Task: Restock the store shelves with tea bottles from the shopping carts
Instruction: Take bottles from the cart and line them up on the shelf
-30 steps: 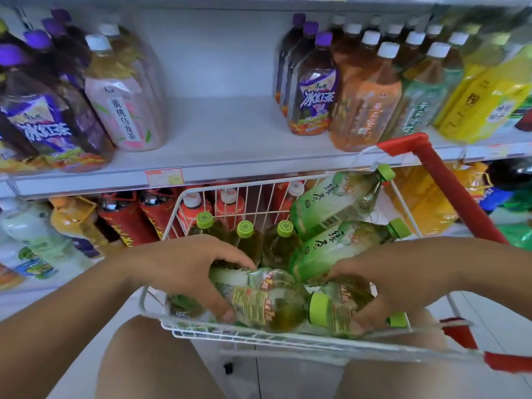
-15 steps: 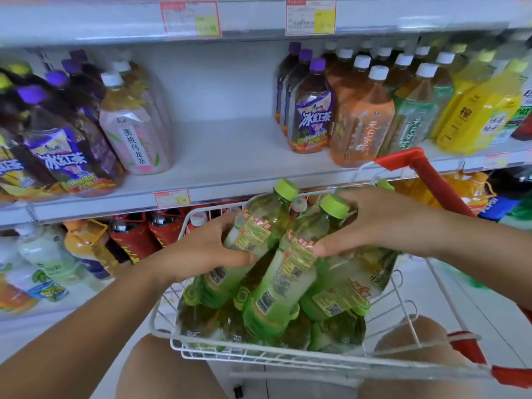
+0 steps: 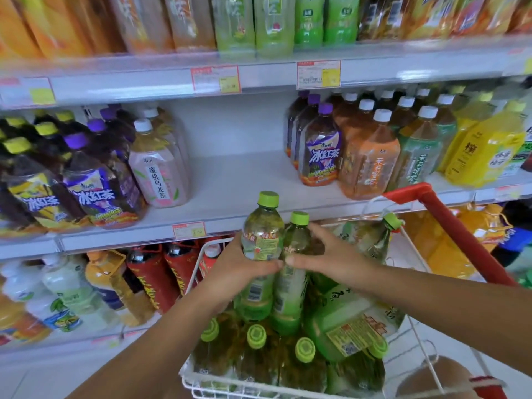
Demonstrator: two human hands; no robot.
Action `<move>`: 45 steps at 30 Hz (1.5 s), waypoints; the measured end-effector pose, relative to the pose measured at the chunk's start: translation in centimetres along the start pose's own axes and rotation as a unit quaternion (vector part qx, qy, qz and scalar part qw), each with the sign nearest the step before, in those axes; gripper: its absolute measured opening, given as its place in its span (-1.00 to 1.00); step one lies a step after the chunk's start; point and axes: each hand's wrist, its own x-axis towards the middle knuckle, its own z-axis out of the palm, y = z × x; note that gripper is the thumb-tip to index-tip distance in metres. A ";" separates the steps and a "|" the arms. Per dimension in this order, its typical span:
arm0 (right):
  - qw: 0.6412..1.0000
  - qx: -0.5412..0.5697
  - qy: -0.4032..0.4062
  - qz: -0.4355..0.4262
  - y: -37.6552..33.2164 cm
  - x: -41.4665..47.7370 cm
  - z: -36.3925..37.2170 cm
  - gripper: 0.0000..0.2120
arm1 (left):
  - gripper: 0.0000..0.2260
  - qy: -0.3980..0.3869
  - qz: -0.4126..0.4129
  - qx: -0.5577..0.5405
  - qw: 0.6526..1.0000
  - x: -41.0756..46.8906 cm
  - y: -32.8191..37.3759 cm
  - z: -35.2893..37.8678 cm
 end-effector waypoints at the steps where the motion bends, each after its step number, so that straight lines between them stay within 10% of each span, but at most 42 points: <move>1: 0.999 0.017 -0.025 0.020 0.5 0.1 0.0 -0.27 | -0.60 -0.002 -0.009 -0.001 1.000 0.1 -0.3 -0.1; 4: 0.997 0.025 -0.029 0.064 1.6 0.7 0.3 0.06 | -0.61 -0.015 -0.022 -0.002 1.000 0.3 -0.9 -0.2; 12: 0.989 0.055 0.131 -0.047 -1.8 0.8 -1.4 -0.42 | -0.65 0.064 0.076 0.025 0.995 1.7 4.3 -1.4; 29: 0.827 -0.025 0.416 -0.377 -23.9 5.9 -19.1 -0.55 | -0.68 0.170 0.323 0.036 0.930 9.6 25.9 -6.0; 45: 0.862 -0.134 0.422 -0.248 -25.2 15.4 -20.0 -0.07 | -0.52 0.190 0.304 0.082 0.930 11.8 24.4 -6.5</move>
